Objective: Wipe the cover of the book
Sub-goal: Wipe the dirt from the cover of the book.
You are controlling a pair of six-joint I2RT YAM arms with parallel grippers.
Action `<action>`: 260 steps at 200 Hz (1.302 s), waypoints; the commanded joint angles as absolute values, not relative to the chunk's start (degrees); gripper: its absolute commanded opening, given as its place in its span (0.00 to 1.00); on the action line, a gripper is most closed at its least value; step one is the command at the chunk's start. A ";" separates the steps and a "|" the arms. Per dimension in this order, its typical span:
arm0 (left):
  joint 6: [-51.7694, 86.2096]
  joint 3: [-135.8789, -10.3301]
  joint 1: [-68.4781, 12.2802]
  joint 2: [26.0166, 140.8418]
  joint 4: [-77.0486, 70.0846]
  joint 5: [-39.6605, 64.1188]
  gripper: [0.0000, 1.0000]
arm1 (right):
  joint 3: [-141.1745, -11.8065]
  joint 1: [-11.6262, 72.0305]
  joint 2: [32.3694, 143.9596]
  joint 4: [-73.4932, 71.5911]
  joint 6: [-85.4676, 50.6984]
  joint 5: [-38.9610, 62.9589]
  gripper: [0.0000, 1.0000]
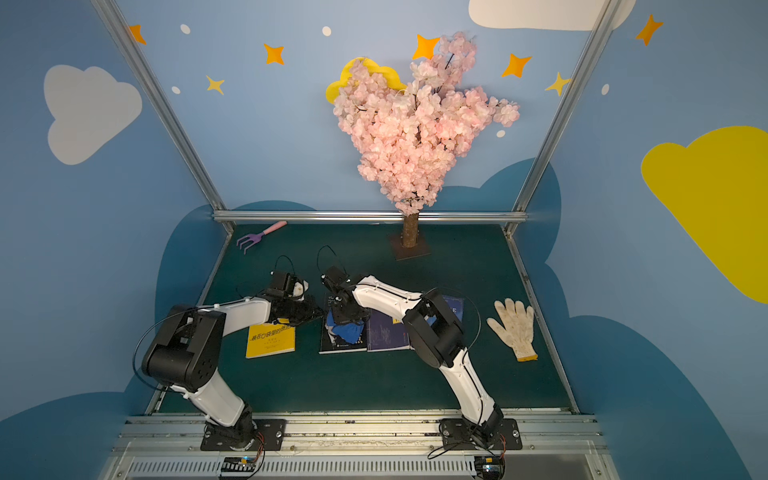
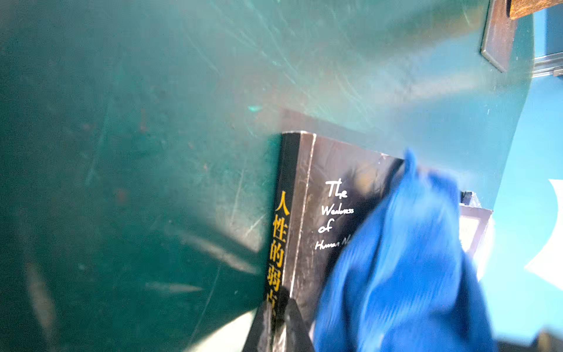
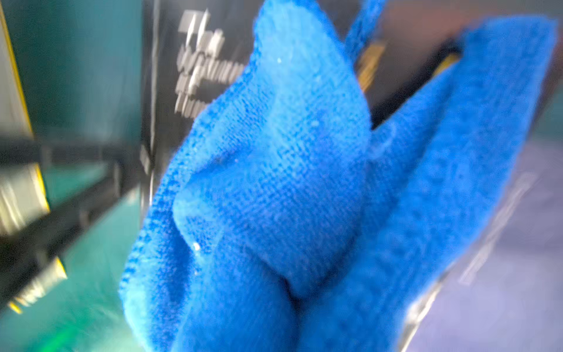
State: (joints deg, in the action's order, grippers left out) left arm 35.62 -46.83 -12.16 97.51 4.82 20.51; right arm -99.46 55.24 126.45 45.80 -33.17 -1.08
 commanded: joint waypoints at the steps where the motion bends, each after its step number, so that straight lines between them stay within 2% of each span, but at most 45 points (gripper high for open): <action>1: 35.68 -46.35 -12.39 99.98 6.33 19.16 0.13 | -92.18 57.58 133.94 55.28 -34.60 -1.17 0.00; 31: 35.34 -46.06 -12.39 99.42 6.50 18.58 0.13 | -99.56 54.37 136.42 56.34 -32.41 0.27 0.00; 76: 34.64 -45.49 -12.22 97.33 7.19 17.08 0.12 | -126.57 49.06 148.22 65.01 -31.86 5.46 0.00; 94: 34.94 -45.29 -12.21 97.14 6.47 17.68 0.12 | -131.75 48.99 150.36 66.60 -32.52 6.60 0.00; 126: 35.20 -45.83 -12.21 98.48 6.42 19.00 0.12 | -125.42 49.12 147.32 65.56 -32.35 4.94 0.00; 172: 35.48 -45.40 -12.21 98.05 6.11 19.04 0.12 | -100.18 49.17 134.78 59.54 -32.09 -1.94 0.00; 193: 36.02 -45.85 -12.20 98.67 5.37 20.10 0.12 | -93.06 51.06 130.10 57.93 -33.65 -3.69 0.00; 223: 36.30 -46.03 -12.20 99.79 5.05 20.85 0.12 | -93.38 55.88 129.40 57.49 -35.00 -4.21 0.00; 260: 35.69 -45.80 -12.22 98.89 5.75 19.92 0.12 | -108.98 57.36 138.87 61.35 -33.65 -1.10 0.00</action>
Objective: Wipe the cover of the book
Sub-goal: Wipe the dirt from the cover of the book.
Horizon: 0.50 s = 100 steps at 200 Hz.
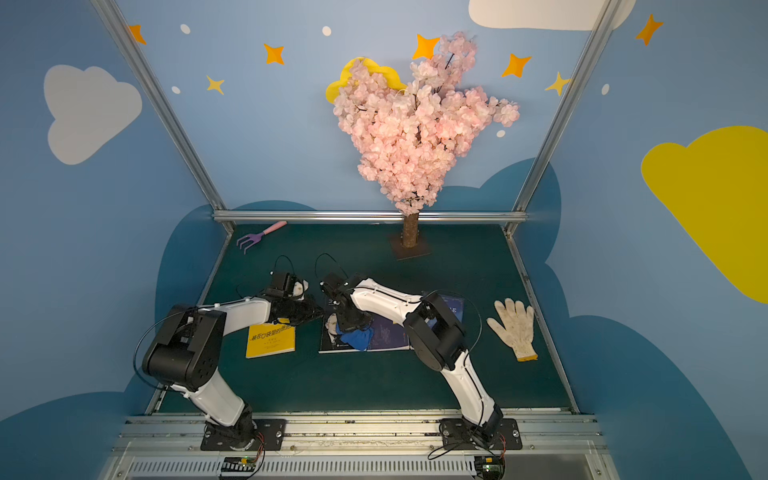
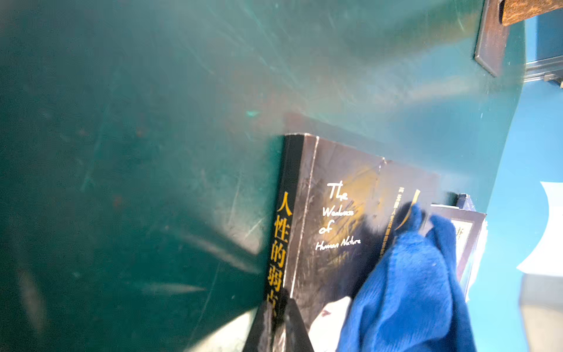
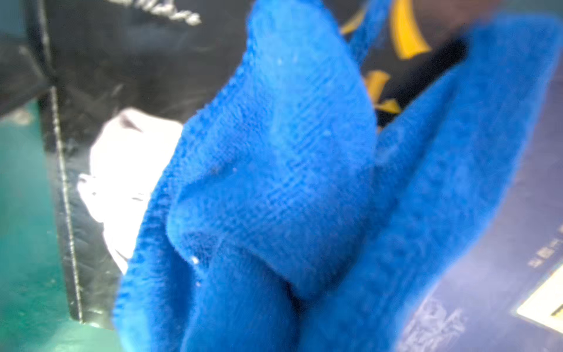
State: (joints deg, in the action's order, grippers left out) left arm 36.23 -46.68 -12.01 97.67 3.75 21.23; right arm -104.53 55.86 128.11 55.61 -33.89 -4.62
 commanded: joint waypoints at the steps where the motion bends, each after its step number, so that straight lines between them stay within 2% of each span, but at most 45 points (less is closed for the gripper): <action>1: 35.64 -45.79 -12.17 98.89 5.78 19.85 0.12 | -109.42 57.38 139.13 61.48 -33.61 -1.08 0.00; 29: 35.50 -45.35 -12.13 98.34 5.85 19.42 0.12 | -111.10 56.90 139.68 62.15 -33.56 -2.47 0.00; 75: 35.86 -46.00 -12.10 99.51 5.53 20.06 0.12 | -90.38 52.45 127.96 57.06 -34.46 -6.71 0.00; 100: 35.73 -46.15 -12.13 99.81 5.62 19.97 0.12 | -84.03 51.28 125.10 53.92 -34.97 -4.87 0.00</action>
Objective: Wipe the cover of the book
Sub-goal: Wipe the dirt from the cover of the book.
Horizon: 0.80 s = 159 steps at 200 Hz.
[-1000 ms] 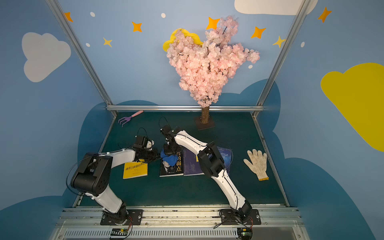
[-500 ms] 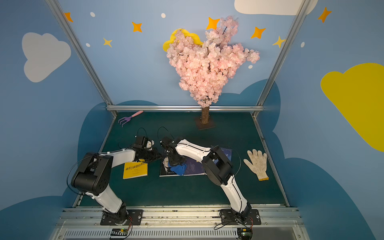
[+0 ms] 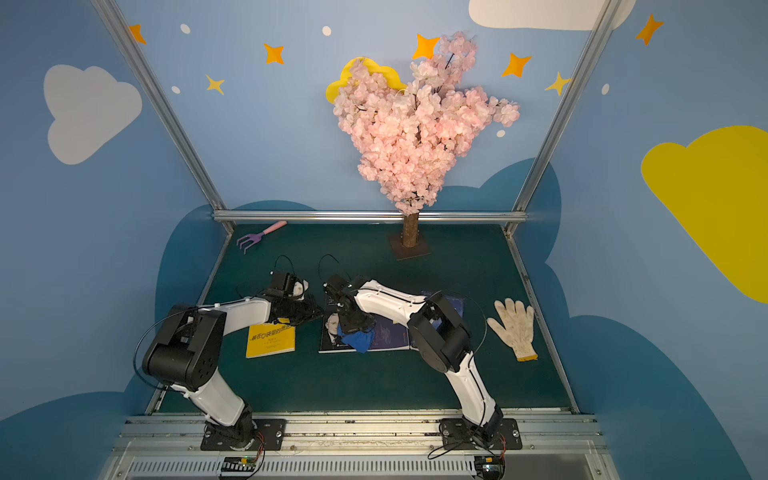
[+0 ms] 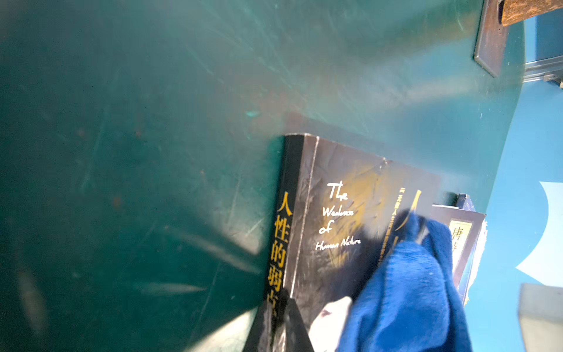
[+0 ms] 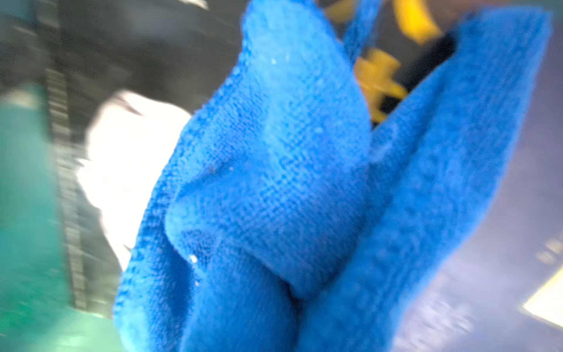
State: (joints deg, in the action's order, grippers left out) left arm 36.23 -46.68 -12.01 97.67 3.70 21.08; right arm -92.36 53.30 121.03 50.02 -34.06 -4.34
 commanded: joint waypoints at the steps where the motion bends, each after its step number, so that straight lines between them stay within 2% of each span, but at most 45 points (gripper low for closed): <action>1: 35.75 -46.19 -12.08 99.82 5.62 19.92 0.12 | -83.98 51.32 125.12 53.60 -35.04 -4.45 0.00; 31: 35.77 -45.98 -12.09 99.68 5.54 19.50 0.12 | -89.64 55.14 128.40 52.47 -36.31 0.20 0.00; 68: 36.03 -46.06 -12.21 100.36 5.18 20.39 0.12 | -104.39 60.33 135.88 59.05 -35.37 -1.11 0.00; 92: 35.82 -46.29 -12.14 100.14 5.78 19.87 0.12 | -101.62 58.30 134.65 58.80 -34.86 -1.72 0.00; 134: 35.60 -46.23 -12.13 99.72 6.33 19.03 0.12 | -87.35 51.19 126.65 53.70 -34.91 -2.80 0.00; 159: 35.76 -46.46 -12.15 100.19 5.91 19.40 0.12 | -88.27 52.75 126.58 52.12 -36.35 -0.48 0.00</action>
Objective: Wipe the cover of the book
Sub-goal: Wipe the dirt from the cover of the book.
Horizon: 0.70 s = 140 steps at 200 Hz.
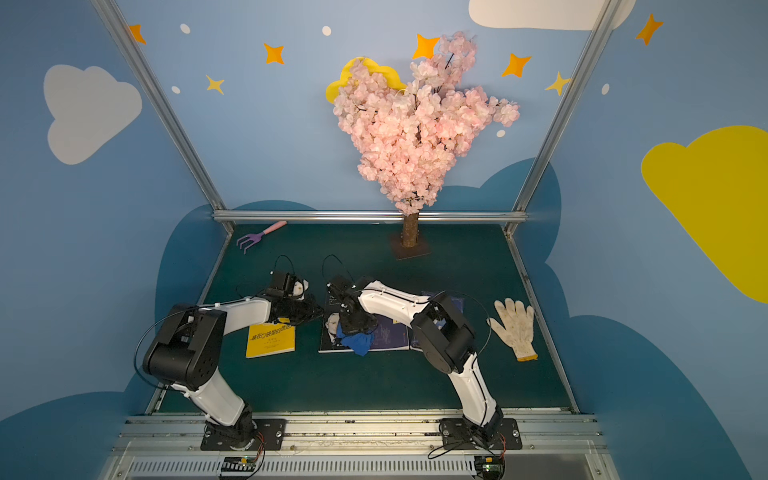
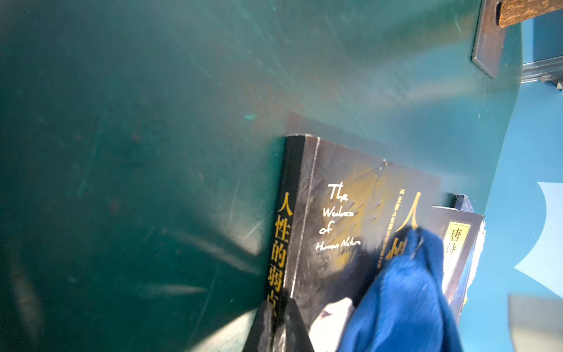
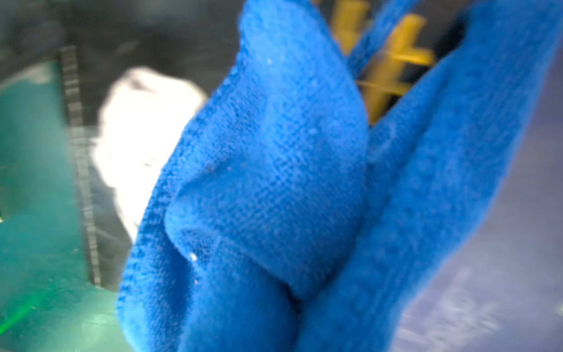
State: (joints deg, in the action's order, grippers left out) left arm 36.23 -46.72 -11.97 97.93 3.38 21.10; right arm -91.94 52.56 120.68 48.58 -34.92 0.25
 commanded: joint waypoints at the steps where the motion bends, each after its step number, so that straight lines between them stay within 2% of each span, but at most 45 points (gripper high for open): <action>1: 35.77 -46.47 -12.14 100.19 5.90 19.50 0.12 | -88.56 52.96 126.70 52.17 -36.41 -0.42 0.00; 33: 36.03 -46.76 -12.21 101.09 5.79 20.46 0.12 | -101.15 59.34 133.61 56.02 -34.88 -0.09 0.00; 53: 35.88 -46.71 -12.21 100.64 5.88 20.09 0.12 | -108.03 59.94 138.29 60.43 -33.23 -0.65 0.00; 111: 35.66 -46.47 -12.11 100.09 6.15 19.51 0.12 | -92.15 50.56 128.80 54.88 -32.75 -2.04 0.00; 140: 35.76 -46.67 -12.20 100.45 6.05 19.82 0.12 | -90.90 52.49 127.60 52.24 -33.96 -0.19 0.00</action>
